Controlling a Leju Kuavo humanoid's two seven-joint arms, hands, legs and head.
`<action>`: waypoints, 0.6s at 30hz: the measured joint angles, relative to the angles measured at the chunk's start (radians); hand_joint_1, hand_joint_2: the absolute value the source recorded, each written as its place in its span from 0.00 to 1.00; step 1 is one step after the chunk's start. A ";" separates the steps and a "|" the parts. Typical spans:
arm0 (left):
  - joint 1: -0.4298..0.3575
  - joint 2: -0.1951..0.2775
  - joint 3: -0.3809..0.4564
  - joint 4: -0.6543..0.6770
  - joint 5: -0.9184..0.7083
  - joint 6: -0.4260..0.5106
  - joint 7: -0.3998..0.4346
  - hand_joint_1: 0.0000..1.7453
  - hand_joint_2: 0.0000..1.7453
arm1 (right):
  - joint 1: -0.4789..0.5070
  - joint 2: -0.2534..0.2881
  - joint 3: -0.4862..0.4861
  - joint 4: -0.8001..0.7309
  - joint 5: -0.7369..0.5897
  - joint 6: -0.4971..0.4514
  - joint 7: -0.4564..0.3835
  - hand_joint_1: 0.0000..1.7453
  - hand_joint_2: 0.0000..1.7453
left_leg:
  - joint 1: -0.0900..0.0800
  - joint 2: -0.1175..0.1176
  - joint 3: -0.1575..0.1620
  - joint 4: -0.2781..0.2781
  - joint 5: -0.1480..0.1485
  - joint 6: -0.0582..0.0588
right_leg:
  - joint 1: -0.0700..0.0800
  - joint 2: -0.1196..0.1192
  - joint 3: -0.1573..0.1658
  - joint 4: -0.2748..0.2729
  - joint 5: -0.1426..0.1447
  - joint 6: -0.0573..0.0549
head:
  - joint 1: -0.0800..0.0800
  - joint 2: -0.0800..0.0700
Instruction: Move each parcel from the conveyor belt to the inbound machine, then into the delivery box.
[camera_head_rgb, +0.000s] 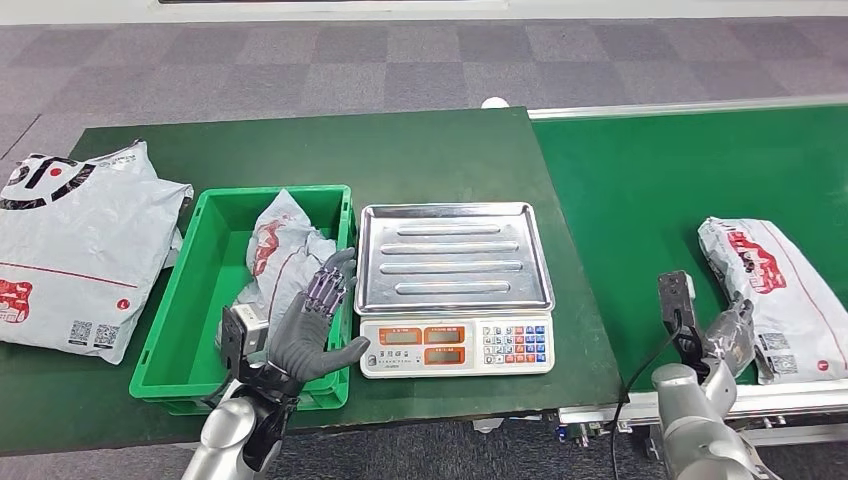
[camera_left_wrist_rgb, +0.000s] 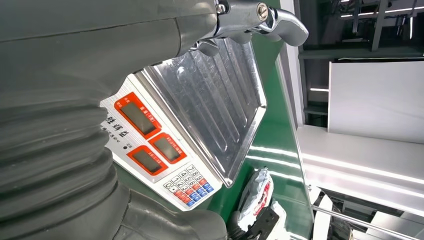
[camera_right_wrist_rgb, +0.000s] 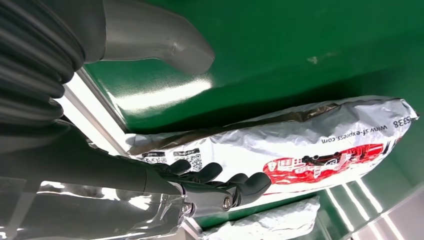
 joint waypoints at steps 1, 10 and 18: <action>0.000 0.001 0.000 0.000 0.000 0.000 0.000 0.00 1.00 | -0.002 0.001 0.002 0.001 0.001 0.000 0.001 0.00 1.00 | 0.000 0.000 0.000 0.000 0.000 0.000 | 0.000 0.000 0.000 0.000 0.000 0.000 | 0.000 0.000; 0.003 0.003 0.000 -0.001 -0.008 0.014 -0.002 0.00 1.00 | -0.003 0.005 0.032 -0.005 0.051 -0.022 -0.017 0.00 1.00 | 0.000 -0.001 0.000 0.000 0.000 0.000 | 0.000 -0.001 0.000 0.000 0.000 0.000 | 0.000 0.000; 0.015 0.006 0.001 -0.011 -0.010 0.017 -0.002 0.00 1.00 | 0.018 0.005 0.065 -0.050 0.100 -0.007 -0.009 0.00 1.00 | 0.000 -0.001 0.000 0.000 0.000 0.000 | 0.000 -0.001 0.000 0.000 0.000 0.000 | 0.000 0.000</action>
